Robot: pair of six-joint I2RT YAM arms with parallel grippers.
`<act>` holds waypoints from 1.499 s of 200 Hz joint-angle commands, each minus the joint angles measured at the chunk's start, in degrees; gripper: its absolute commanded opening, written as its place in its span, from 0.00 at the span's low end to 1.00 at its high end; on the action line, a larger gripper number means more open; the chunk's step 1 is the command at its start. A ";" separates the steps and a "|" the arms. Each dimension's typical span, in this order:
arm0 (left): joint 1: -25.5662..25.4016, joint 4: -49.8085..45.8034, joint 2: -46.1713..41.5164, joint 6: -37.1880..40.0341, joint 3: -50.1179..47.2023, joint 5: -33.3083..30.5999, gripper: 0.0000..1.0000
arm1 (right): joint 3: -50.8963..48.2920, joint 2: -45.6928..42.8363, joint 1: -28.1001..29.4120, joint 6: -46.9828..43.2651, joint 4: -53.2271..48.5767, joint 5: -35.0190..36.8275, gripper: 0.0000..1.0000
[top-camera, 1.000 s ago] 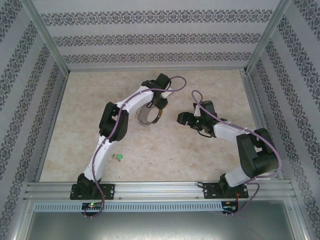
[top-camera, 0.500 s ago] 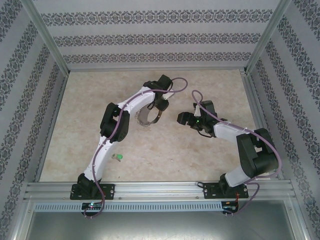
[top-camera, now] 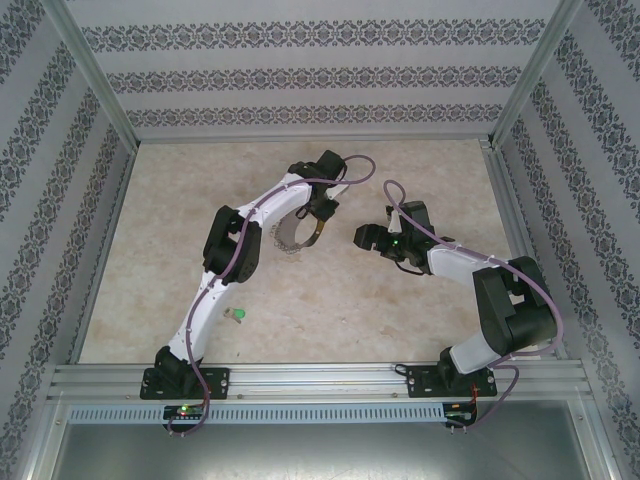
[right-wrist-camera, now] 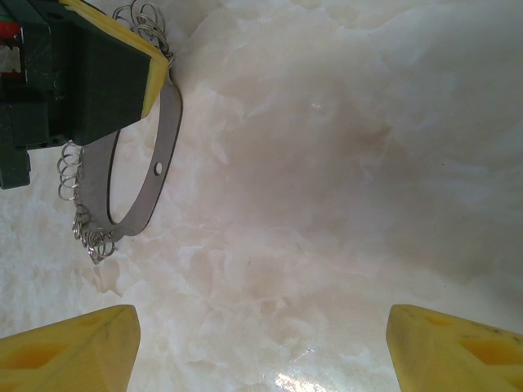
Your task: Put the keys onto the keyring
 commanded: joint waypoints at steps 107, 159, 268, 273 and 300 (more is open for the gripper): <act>-0.89 -1.83 -3.99 -2.73 -3.78 5.45 0.00 | -0.02 -3.82 -0.66 0.37 0.69 -0.79 0.79; -1.95 2.32 -11.20 -6.11 -13.70 10.56 0.00 | -0.96 -3.88 -0.56 0.83 1.49 -0.88 0.79; -2.58 7.77 -19.12 -11.24 -23.70 1.71 0.47 | -2.73 -5.92 -0.32 1.20 1.69 -0.53 0.80; -2.50 7.92 -19.29 -11.20 -24.07 1.18 0.50 | -2.76 -5.90 -0.34 1.18 1.70 -0.53 0.79; -1.58 7.96 -19.26 -10.52 -23.67 -0.63 0.62 | -2.12 -5.61 -0.33 1.09 1.50 -0.79 0.79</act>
